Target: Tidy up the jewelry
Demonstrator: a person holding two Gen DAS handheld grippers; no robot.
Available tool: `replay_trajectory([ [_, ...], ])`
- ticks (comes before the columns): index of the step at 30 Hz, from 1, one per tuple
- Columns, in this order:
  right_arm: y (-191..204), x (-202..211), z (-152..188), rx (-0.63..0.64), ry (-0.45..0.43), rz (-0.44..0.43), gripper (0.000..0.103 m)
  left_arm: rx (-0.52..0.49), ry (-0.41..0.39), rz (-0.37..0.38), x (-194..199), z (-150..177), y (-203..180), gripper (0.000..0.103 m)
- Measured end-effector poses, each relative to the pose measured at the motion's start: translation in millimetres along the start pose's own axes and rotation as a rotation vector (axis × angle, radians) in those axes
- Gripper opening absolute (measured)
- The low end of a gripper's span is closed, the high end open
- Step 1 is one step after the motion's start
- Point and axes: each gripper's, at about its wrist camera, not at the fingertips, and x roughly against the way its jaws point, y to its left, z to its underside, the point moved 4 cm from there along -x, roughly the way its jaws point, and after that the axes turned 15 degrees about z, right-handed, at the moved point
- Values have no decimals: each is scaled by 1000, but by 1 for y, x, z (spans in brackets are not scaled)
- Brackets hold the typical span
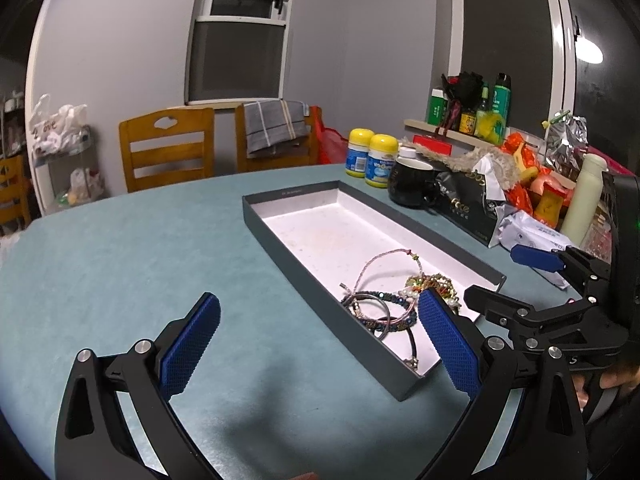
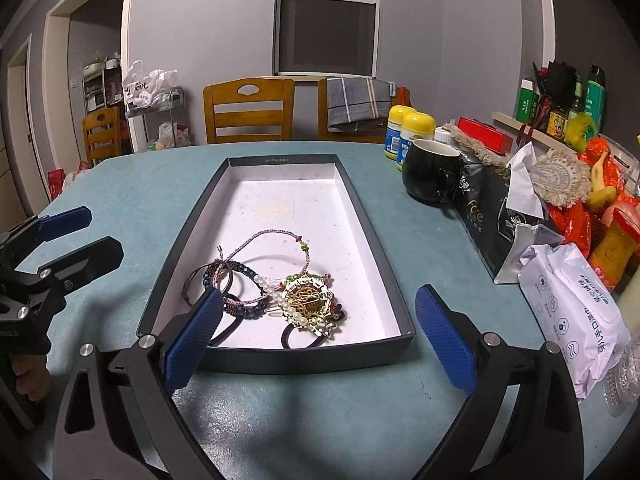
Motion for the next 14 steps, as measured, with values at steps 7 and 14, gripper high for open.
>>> replay_trajectory([
  [7,0,0,0,0,-1,0,96,12,1,-5,0,1,2,100],
  [14,2,4,0,3,-26,-10,97,3,-21,-101,11,-1,7,100],
])
